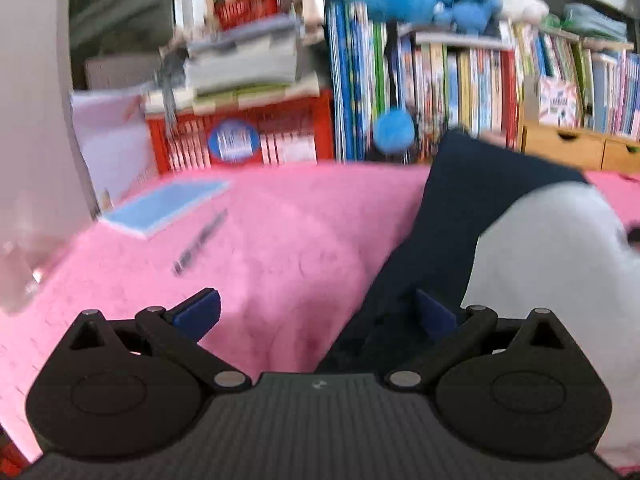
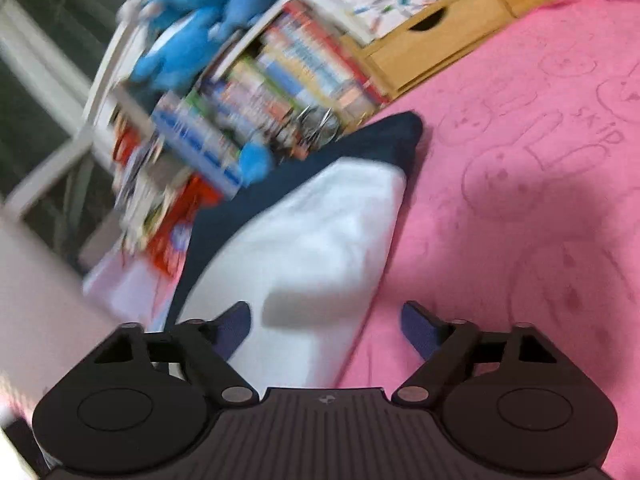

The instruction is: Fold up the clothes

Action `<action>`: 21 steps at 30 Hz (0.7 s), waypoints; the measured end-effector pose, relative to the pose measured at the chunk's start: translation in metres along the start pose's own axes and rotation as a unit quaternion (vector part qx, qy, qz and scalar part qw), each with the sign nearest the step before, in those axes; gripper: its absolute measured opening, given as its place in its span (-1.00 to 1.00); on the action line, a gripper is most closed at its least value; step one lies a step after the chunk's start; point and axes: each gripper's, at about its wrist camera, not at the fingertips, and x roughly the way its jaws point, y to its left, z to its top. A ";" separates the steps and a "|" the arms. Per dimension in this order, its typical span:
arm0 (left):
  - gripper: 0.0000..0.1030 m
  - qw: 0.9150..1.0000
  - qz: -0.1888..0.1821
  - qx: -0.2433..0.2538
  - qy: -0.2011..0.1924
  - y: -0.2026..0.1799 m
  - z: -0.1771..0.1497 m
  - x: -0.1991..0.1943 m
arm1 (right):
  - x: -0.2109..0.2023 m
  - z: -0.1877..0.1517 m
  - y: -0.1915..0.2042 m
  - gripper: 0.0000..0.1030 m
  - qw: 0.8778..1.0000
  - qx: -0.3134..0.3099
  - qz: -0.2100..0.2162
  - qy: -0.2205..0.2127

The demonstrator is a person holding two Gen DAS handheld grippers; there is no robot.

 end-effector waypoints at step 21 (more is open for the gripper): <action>1.00 0.995 -0.081 -0.050 0.022 0.009 -0.030 -0.014 | 0.063 -0.056 0.185 -0.04 0.852 -0.520 -0.068 0.004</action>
